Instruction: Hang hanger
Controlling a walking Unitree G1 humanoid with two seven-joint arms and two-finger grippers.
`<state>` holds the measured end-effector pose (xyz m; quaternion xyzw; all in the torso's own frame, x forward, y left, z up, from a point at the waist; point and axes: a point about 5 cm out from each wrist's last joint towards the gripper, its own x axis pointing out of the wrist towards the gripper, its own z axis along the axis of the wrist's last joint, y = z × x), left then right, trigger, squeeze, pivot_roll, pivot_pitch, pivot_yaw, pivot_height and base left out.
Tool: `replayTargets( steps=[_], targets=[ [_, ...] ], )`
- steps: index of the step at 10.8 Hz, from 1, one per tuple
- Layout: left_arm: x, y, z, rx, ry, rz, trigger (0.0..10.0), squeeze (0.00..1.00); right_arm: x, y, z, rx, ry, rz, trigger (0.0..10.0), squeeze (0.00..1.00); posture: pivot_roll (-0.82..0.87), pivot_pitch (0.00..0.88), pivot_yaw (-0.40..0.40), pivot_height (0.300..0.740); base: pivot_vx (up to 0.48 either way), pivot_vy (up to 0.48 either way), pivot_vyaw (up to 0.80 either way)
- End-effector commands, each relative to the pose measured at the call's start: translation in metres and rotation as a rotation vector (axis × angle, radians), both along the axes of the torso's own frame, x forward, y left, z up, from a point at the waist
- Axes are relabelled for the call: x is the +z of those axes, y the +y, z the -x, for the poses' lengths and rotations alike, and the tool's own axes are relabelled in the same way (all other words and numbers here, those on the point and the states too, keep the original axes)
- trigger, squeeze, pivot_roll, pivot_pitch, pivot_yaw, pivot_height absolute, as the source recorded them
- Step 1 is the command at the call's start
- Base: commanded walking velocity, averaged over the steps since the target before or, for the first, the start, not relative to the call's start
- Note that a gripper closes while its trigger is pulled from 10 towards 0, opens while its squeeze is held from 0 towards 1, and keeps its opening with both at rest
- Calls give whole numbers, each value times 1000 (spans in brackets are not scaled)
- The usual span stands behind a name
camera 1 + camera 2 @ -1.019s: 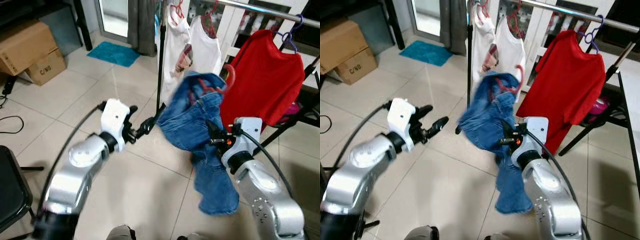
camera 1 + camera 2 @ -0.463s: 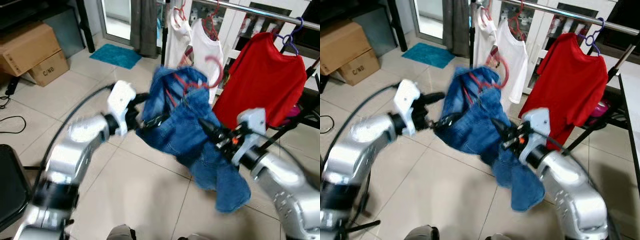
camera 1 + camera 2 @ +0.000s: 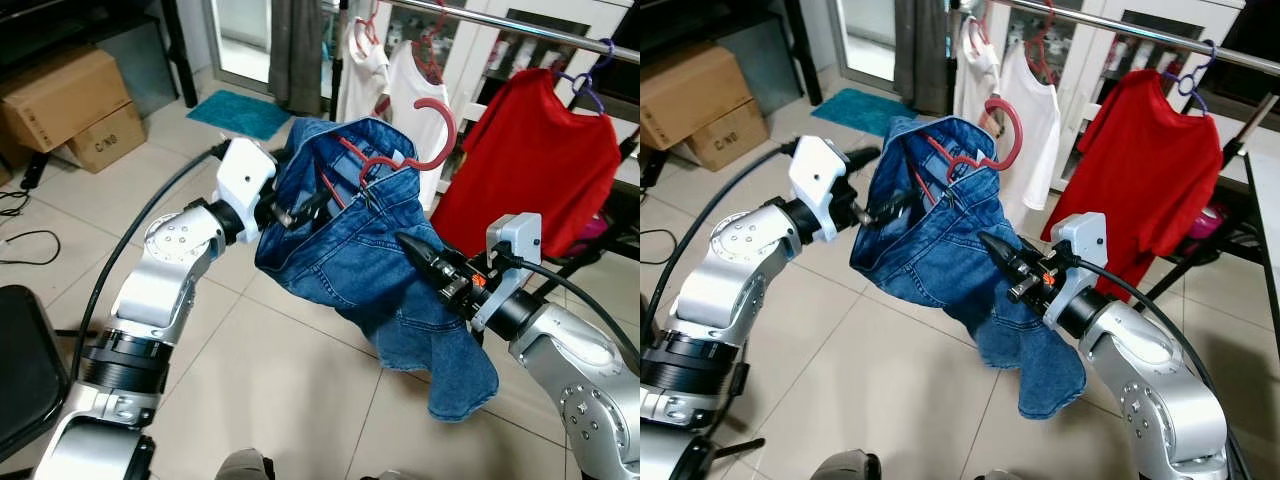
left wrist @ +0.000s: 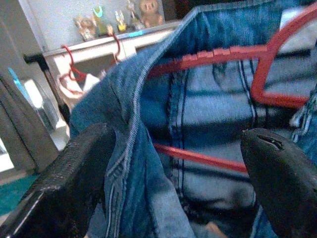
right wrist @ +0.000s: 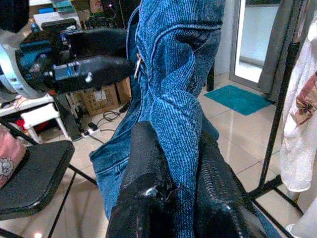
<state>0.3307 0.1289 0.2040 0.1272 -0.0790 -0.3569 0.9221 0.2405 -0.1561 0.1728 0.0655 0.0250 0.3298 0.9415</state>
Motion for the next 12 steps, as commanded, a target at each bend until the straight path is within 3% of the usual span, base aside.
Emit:
replayTargets(
  steps=[1,3,4,5,8,10,12],
  targets=[
    [7,0,0,1,-45,11,10000,0,10,-3,2,9,-44,-10,0,0,42,41,-14,740,0,0,0],
    [3,10,-6,70,-43,-41,10000,0,10,-1,2,27,-43,-15,0,0,43,44,-13,740,0,0,0],
    [0,21,-15,159,-21,-59,2549,0,12,0,2,38,-51,-27,0,0,42,45,-12,740,0,0,0],
    [-2,21,-16,141,-4,-55,0,0,13,1,3,47,-51,-34,0,0,37,46,-9,740,0,0,0],
    [-7,12,-12,89,16,-32,0,0,12,0,5,54,-46,-40,0,0,33,51,-2,740,0,0,0],
    [-12,8,-12,143,65,16,0,0,12,1,6,60,-43,-42,0,0,29,58,3,740,0,0,0],
    [-5,1,-11,134,42,56,0,0,11,1,8,65,-38,-43,0,0,28,62,-1,740,0,0,0]
  ],
)
